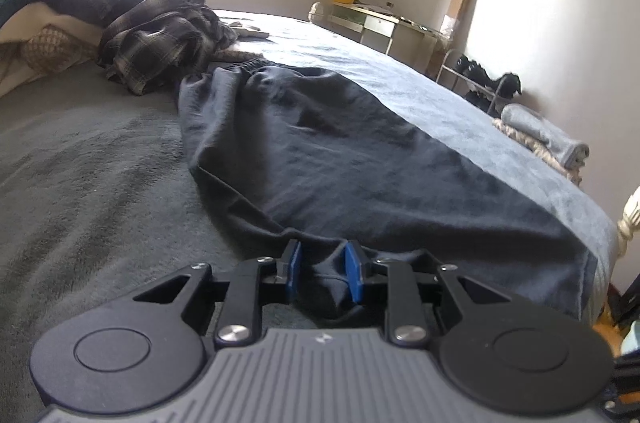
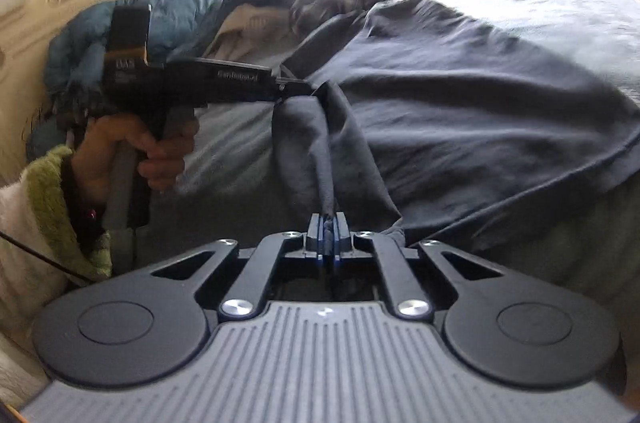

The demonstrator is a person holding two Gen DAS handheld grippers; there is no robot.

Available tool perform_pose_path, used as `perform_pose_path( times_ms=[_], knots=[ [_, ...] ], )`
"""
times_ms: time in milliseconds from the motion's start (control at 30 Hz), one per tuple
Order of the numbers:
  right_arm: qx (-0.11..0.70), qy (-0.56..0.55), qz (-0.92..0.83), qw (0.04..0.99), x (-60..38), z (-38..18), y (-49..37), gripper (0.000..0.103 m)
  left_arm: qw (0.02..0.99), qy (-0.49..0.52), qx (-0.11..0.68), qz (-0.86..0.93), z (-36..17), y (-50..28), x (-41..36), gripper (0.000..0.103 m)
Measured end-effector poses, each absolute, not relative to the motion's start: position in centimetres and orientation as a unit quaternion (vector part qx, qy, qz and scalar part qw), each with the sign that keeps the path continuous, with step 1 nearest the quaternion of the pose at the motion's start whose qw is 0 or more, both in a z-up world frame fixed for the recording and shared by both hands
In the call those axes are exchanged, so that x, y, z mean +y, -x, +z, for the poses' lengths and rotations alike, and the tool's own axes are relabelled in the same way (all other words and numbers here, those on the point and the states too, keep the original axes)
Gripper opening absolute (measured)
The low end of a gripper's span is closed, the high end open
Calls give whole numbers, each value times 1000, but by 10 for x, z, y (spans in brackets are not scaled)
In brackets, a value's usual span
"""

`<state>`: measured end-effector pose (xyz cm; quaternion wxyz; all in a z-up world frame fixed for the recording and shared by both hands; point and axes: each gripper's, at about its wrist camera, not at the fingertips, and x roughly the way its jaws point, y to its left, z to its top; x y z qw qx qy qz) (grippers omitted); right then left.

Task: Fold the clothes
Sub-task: 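Pinch the trouser hem with the left gripper while the right gripper pinches the leg edge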

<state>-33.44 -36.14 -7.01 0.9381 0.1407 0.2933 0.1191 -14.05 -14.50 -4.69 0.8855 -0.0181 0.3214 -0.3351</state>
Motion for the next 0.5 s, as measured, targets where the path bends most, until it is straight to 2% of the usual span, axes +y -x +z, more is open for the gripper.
perform_pose_path(
  times_ms=[100,233,500],
  knots=[
    [281,-164,120,938,-365,-69,343,2,886,31,324,-331,-49,132,-141,28],
    [273,-168,125,939,-362,-70,348,2,887,38,327,-323,-52,121,-140,25],
    [234,-76,152,957,-345,-62,365,2,885,42,335,-320,-58,105,-143,24]
  ],
)
